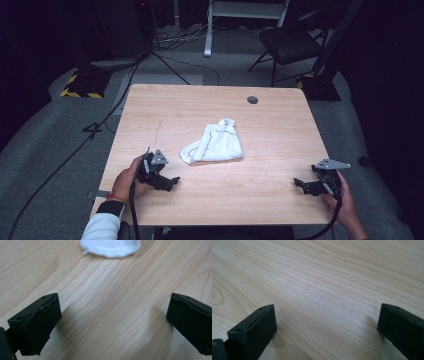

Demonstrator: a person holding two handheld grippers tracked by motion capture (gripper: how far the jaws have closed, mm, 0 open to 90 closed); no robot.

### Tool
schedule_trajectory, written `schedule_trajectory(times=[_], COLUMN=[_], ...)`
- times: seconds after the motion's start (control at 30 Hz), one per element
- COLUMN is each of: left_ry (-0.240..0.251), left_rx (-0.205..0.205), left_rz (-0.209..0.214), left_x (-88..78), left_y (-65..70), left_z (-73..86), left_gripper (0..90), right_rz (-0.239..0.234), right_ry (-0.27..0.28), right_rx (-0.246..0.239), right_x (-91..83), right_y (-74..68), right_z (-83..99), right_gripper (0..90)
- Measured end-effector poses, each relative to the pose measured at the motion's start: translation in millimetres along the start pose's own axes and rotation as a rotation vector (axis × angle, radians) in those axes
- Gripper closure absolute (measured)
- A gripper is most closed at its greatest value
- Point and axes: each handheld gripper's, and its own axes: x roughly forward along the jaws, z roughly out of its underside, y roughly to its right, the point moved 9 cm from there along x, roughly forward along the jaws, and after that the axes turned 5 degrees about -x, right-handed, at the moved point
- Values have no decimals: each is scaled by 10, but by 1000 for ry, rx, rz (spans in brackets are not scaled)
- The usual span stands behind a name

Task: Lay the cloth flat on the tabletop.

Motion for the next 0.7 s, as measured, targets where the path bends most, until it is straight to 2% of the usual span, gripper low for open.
schedule_trajectory(times=[0.2,0.53,0.7], left_ry=[1,3,1], left_rx=[-19,-18,-18], left_rz=[-23,-22,-22], left_x=[-27,-43,-50], left_y=[-54,-58,-55], left_z=[22,41,50], left_gripper=[0,1,1], right_rz=[5,5,-18], right_ry=[-5,-8,-13], right_rx=[5,7,-18], right_x=[2,4,11], right_y=[4,7,3], right_z=[2,2,-8], right_gripper=[9,6,7])
